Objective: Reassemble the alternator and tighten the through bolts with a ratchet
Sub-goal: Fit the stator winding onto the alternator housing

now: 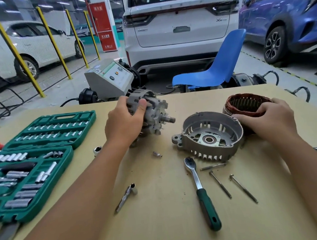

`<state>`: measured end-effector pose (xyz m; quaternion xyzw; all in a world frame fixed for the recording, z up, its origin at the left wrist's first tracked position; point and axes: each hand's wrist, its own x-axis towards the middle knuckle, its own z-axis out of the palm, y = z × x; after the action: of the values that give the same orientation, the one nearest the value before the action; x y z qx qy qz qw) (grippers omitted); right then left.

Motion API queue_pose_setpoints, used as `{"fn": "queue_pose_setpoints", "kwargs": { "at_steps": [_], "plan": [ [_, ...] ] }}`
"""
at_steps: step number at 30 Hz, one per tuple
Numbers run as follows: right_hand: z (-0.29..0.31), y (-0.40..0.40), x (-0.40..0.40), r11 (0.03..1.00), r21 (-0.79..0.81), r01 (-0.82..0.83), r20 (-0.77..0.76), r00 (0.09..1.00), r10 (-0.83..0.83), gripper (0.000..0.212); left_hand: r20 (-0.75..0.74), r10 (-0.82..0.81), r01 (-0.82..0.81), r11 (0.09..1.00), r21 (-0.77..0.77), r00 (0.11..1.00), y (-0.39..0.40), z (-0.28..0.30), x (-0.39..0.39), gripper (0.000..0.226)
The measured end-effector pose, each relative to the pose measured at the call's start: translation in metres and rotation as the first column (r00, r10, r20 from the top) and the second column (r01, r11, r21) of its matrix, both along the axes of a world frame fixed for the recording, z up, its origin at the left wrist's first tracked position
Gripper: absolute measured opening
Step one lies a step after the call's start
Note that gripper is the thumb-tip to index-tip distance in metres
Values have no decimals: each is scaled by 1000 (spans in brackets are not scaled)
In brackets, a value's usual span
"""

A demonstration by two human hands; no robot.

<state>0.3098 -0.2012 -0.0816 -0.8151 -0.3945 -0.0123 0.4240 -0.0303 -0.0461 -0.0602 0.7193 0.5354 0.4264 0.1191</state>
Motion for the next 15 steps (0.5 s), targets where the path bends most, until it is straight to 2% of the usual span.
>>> {"fn": "queue_pose_setpoints", "kwargs": {
  "at_steps": [5,9,15],
  "plan": [
    [-3,2,2,999,36,21,-21,1000,-21,59,164,-2,20,994,-110,986,4,3,5,50],
    [0,2,4,999,18,37,15,999,-37,70,449,88,73,942,-328,889,6,6,15,49],
    [12,8,8,998,-65,-8,59,998,12,88,509,106,161,877,-453,854,-2,8,22,52]
  ]
}}
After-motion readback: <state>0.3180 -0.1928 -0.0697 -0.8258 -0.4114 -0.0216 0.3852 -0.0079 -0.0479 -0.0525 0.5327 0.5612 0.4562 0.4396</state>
